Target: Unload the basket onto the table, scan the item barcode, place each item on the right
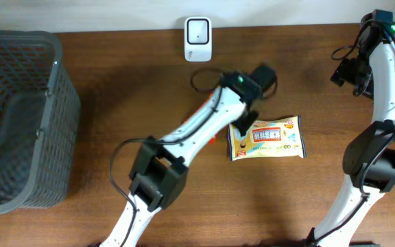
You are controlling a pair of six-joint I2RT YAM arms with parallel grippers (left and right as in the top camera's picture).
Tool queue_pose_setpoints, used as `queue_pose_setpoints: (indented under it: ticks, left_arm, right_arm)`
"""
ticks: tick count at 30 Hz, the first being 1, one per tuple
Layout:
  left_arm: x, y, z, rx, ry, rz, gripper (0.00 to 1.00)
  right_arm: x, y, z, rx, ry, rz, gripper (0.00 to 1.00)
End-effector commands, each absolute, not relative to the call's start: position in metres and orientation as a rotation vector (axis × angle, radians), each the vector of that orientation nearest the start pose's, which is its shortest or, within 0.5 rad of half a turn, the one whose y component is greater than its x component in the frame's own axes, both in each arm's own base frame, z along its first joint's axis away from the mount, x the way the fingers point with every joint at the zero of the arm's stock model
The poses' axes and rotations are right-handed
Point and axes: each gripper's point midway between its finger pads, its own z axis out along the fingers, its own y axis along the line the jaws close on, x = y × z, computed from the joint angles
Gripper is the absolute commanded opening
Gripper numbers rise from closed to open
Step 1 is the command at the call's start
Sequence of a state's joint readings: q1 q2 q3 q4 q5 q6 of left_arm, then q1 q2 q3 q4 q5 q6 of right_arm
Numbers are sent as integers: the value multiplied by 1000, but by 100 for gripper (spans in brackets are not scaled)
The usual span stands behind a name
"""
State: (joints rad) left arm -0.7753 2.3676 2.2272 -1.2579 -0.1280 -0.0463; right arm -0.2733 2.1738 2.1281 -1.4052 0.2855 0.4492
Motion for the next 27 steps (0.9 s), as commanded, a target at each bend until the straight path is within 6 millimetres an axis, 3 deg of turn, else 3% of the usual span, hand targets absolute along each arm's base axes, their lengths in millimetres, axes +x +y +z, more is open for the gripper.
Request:
queue_pose_setpoints:
  ticks: [1,2,3,4,7,9,10,12,14,16,18,19,20,22,24,25,27]
  left_arm:
    - [412,-322,175,852,2652,-183,62]
    - [420,-297,172,785,2710,-159,28]
    - [422,-280,158,699,2792,-148,8]
    - [416,-272,136,654,2885,-184,0]
    - [385,-264,55,613,3093,-185,0]
    - [372,-255,21,612,3148,-155,0]
    - [374,-243,8,610,3137,-56,0]
    - [405,-201,6,573,3008,332,0]
    - [446,-151,27,484,2800,723,0]
    - [472,-130,50,383,2707,807,0]
    - [484,-141,78,335,2740,626,0]
    - [483,-162,96,336,2801,389,0]
    - [471,-204,113,365,2877,-51,0]
    - [439,-265,121,447,2932,-620,0]
    - [428,-282,103,499,2958,-639,0]
    - [419,-288,85,526,2997,-610,0]
    - [414,-275,40,561,3074,-336,0]
  right_arm:
    - [417,-169,156,1088,2725,-402,99]
    - [417,-168,156,1088,2725,-402,98]
    - [417,-169,156,1088,2725,-401,99]
    - [417,-169,156,1088,2725,-402,99]
    - [417,-169,156,1088,2725,-402,99]
    - [417,-169,156,1088,2725,-402,99]
    - [417,-169,156,1088,2725,-402,99]
    - [417,-169,156,1088,2725,-401,99]
    - [417,-169,156,1088,2725,-402,99]
    - [417,-169,156,1088,2725,-402,99]
    - [417,-169,156,1088,2725,-402,99]
    - [417,-168,156,1088,2725,-402,99]
    - [417,-169,156,1088,2725,-401,99]
    - [417,-168,156,1088,2725,-402,99]
    - [417,-169,156,1088,2725,-402,99]
    - [417,-169,156,1088,2725,-402,98]
    - [417,-169,156,1088,2725,-401,99]
